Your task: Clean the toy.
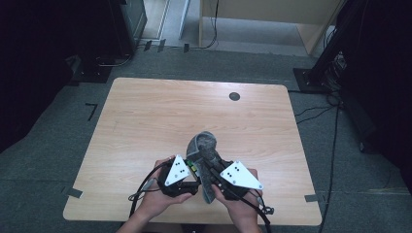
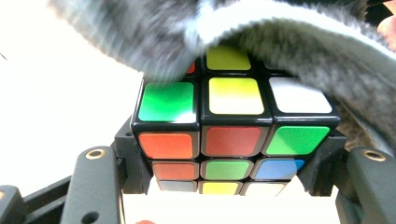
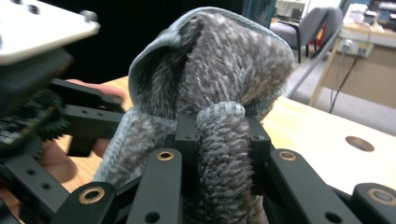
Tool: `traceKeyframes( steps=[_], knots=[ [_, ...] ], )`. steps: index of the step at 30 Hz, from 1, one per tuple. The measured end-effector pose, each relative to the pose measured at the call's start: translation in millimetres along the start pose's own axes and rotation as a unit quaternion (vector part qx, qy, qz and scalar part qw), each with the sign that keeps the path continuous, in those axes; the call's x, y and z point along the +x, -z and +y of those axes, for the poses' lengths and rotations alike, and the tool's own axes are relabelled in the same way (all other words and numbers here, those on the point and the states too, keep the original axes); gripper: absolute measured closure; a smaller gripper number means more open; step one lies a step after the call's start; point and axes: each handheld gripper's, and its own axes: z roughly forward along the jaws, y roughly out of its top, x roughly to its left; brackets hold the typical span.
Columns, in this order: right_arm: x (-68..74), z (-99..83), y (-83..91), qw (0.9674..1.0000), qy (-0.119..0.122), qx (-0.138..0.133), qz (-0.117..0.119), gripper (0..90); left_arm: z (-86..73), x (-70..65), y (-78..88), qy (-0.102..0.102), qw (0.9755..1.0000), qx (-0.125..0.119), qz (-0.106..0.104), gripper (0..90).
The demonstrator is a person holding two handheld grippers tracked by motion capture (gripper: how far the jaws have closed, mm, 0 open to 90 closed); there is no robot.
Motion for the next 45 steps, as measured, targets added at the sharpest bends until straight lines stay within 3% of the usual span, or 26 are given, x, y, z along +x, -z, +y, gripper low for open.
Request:
traceKeyframes(
  steps=[5, 7, 9, 10, 13, 16, 19, 20, 24, 26, 28, 31, 33, 37, 40, 42, 45],
  knots=[
    [-4.5, 3.0, 4.6, 0.9999, -0.008, 0.002, -0.006, 74.6, -0.9, 5.3, 3.0, 0.005, 1.0000, -0.006, -0.004, 34.3],
    [-3.7, 3.8, 5.3, 0.9999, -0.012, 0.000, -0.003, 74.6, -0.9, 4.8, 2.6, 0.007, 0.9998, -0.004, -0.016, 34.3],
    [2.0, 4.6, 5.3, 0.9998, -0.012, -0.002, 0.015, 74.5, -0.7, -0.5, 1.0, -0.007, 0.9997, -0.003, -0.024, 34.3],
    [11.0, 4.3, 3.9, 0.9996, 0.004, -0.002, 0.027, 74.2, -0.4, -3.2, 0.3, -0.017, 0.9996, 0.000, -0.025, 34.3],
    [13.6, 4.7, 3.5, 0.9995, 0.012, -0.002, 0.030, 74.2, -0.1, -4.1, 1.6, -0.023, 0.9994, -0.003, -0.027, 34.3],
    [1.9, 4.7, 5.3, 0.9998, 0.003, -0.009, 0.015, 74.1, 0.6, 0.6, 6.4, -0.016, 0.9992, -0.016, -0.033, 34.3],
    [-12.8, 3.7, 8.9, 0.9990, -0.040, -0.016, 0.015, 74.1, 0.8, 4.5, 10.0, -0.005, 0.9985, -0.032, -0.044, 34.3],
    [-16.4, 3.3, 10.1, 0.9979, -0.056, -0.021, 0.025, 74.1, 0.8, 4.9, 10.9, -0.005, 0.9983, -0.036, -0.046, 34.3],
    [-19.4, 1.9, 9.8, 0.9969, -0.068, -0.024, 0.029, 74.1, 1.2, 5.9, 13.8, -0.008, 0.9977, -0.048, -0.047, 34.3],
    [-20.0, 1.0, 9.4, 0.9970, -0.071, -0.017, 0.025, 74.1, 1.8, 7.9, 17.4, 0.003, 0.9961, -0.065, -0.060, 34.3],
    [-19.8, -4.8, 5.4, 0.9957, -0.085, -0.007, 0.037, 74.4, 3.1, 9.7, 21.3, 0.010, 0.9938, -0.081, -0.075, 34.3],
    [-21.7, -8.2, 1.7, 0.9941, -0.096, 0.003, 0.050, 74.4, 2.0, 11.8, 21.9, 0.010, 0.9939, -0.075, -0.080, 34.3],
    [-22.5, -9.4, 0.4, 0.9938, -0.098, 0.008, 0.052, 74.4, 1.3, 12.9, 21.6, 0.015, 0.9934, -0.077, -0.083, 34.3],
    [-24.8, -10.1, 0.4, 0.9932, -0.103, 0.016, 0.053, 74.1, 1.0, 11.4, 19.7, 0.005, 0.9937, -0.072, -0.086, 34.3],
    [-24.5, -4.4, 6.0, 0.9924, -0.109, -0.003, 0.057, 73.9, 0.3, 5.8, 15.8, -0.014, 0.9953, -0.057, -0.077, 34.3],
    [-19.8, 0.0, 9.5, 0.9946, -0.090, -0.018, 0.048, 74.2, 1.0, 4.2, 16.7, -0.016, 0.9950, -0.064, -0.075, 34.3],
    [-18.4, -1.5, 9.2, 0.9947, -0.090, -0.022, 0.044, 74.3, 3.2, 7.6, 23.2, -0.003, 0.9922, -0.089, -0.087, 34.3]
  ],
)
